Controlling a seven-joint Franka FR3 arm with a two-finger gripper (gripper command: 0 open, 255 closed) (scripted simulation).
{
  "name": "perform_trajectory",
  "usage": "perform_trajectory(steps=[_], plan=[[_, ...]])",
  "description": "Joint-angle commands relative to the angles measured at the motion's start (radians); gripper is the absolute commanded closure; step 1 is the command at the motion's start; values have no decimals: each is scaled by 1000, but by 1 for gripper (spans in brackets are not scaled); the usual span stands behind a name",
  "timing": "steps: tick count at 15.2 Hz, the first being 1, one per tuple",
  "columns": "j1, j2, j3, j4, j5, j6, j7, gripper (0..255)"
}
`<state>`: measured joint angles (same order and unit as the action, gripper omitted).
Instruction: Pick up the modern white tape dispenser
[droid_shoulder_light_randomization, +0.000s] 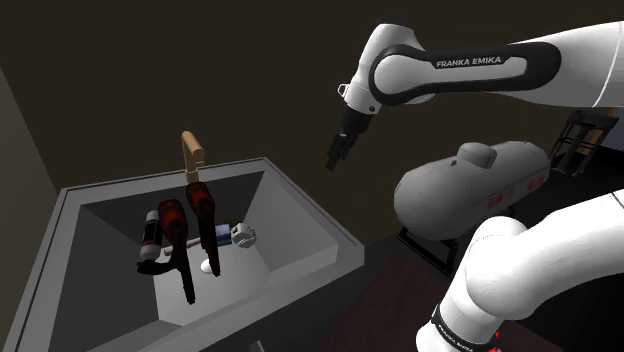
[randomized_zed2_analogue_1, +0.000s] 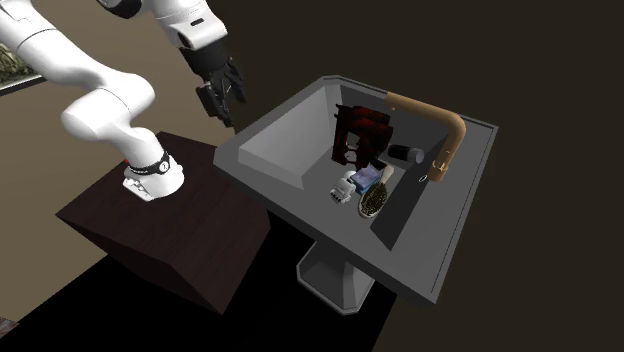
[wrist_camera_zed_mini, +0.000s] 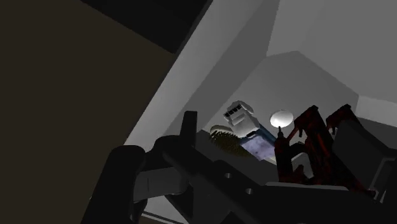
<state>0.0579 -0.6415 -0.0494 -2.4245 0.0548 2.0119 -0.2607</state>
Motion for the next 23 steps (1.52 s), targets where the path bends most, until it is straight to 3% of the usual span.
perform_trajectory(steps=[1, 11, 17, 23], plan=[[15, 51, -16, -22, 6, 83, -50, 0], [120, 384, -71, -3, 102, 427, -303, 0], [180, 612, -86, 84, 232, 575, -504, 0], [188, 840, -42, 221, 381, 668, -717, 0]])
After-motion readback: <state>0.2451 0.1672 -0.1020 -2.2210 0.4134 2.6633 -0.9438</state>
